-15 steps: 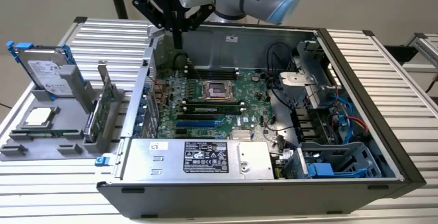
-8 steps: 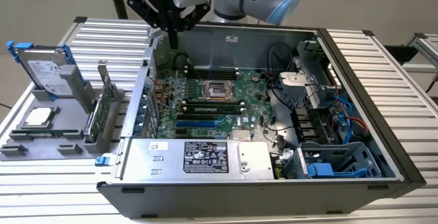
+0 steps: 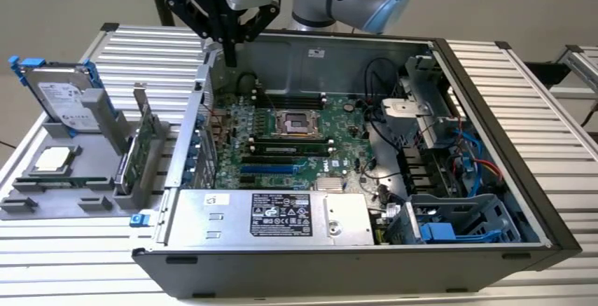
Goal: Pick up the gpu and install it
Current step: 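Reach for the gpu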
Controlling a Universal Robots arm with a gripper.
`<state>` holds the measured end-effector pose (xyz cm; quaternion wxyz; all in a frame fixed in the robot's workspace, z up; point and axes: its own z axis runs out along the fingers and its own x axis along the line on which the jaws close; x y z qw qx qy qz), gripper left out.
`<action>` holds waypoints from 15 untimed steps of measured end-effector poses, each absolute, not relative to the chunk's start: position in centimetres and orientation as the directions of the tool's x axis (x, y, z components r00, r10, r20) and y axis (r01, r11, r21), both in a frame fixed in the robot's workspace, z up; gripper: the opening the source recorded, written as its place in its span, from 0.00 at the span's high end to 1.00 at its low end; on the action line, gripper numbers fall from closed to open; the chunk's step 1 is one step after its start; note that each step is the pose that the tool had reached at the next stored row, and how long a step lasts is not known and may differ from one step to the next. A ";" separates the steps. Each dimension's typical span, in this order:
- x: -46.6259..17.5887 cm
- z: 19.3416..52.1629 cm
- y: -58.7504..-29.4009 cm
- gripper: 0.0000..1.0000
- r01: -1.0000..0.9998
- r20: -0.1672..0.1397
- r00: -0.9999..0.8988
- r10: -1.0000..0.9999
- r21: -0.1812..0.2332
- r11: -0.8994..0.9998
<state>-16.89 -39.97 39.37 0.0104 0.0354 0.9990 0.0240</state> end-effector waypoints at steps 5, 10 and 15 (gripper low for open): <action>-17.4 39.4 -40.0 1.00 0.070 -0.019 -0.997 0.071 0.049 0.996; -17.9 39.4 -40.0 1.00 0.070 -0.019 -0.997 0.071 0.049 0.996; -18.5 39.4 -40.0 1.00 0.070 -0.019 -0.997 0.071 0.049 0.996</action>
